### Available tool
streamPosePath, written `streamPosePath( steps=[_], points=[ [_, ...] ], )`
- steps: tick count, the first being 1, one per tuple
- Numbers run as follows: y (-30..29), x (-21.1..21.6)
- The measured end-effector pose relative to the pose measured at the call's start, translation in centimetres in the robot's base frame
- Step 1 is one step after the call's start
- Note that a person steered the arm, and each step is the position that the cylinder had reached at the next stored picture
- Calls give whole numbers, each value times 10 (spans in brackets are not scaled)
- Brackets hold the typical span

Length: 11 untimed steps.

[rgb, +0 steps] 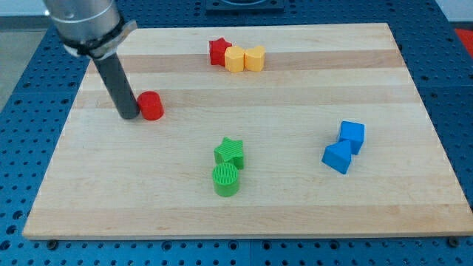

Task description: Push the red circle to the left of red star

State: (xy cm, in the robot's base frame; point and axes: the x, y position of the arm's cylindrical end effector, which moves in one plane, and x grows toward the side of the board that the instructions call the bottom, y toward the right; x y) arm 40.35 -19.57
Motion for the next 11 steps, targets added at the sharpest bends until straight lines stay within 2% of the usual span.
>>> streamPosePath(
  steps=[1,2,4,5,6,8,9,11],
  points=[
    [3,-38],
    [-4,-43],
    [-42,35],
    [-13,45],
    [36,17],
    [82,-73],
    [83,-95],
    [69,-89]
  ],
)
